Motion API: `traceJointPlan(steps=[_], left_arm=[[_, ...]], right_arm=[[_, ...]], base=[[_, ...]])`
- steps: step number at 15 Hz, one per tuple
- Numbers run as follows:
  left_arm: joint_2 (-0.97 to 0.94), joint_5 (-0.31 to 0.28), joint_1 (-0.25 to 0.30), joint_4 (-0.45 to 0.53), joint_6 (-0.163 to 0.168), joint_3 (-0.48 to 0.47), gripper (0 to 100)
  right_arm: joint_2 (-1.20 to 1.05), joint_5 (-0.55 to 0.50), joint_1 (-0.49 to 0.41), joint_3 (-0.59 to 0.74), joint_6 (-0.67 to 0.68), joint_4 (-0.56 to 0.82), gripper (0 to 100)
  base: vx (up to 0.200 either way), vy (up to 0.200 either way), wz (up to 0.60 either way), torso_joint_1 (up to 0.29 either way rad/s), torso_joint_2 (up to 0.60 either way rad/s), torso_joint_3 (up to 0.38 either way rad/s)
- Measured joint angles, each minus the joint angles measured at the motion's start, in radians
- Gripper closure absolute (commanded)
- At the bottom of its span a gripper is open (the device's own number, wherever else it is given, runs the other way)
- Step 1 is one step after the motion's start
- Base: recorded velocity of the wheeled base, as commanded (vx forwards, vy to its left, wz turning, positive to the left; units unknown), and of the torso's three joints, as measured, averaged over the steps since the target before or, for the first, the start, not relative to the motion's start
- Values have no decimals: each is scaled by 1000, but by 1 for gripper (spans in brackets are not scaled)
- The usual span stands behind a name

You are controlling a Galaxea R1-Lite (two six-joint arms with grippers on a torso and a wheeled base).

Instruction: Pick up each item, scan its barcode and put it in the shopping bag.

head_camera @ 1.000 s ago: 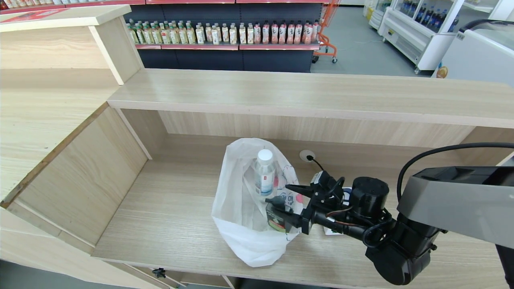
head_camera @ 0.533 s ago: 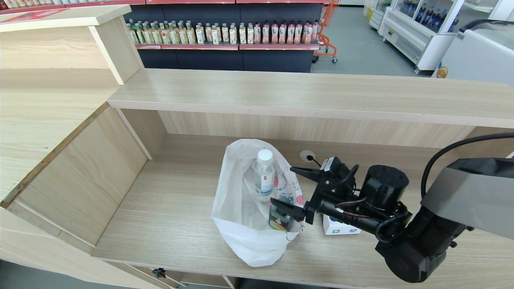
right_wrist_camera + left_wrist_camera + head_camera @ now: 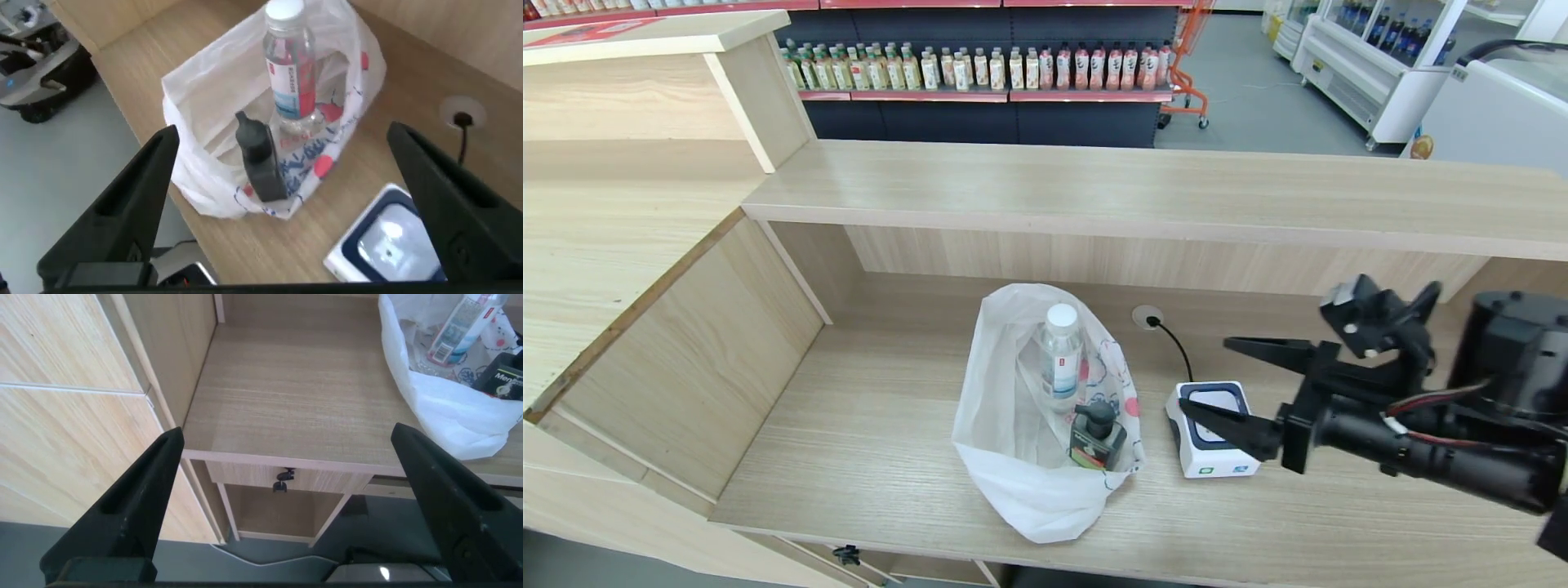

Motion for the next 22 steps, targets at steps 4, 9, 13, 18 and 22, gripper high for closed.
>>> traceJointPlan(steps=[4,9,13,18,22], left_arm=[[0,0,0,0,0,0,0],[0,0,0,0,0,0,0],[0,0,0,0,0,0,0],[0,0,0,0,0,0,0],[0,0,0,0,0,0,0]], right_arm=[[-412,-209,-114,189,57,214,0],[-918,-272,-270,418,72,580,0],[-1288,-270,-360,453,76,880,0],[-1482,-277,-421,459,102,921,0],[-1509,-278,-423,460,105,923,0]], base=[[0,0,0,0,0,0],[0,0,0,0,0,0],[0,0,0,0,0,0],[0,0,0,0,0,0],[0,0,0,0,0,0]])
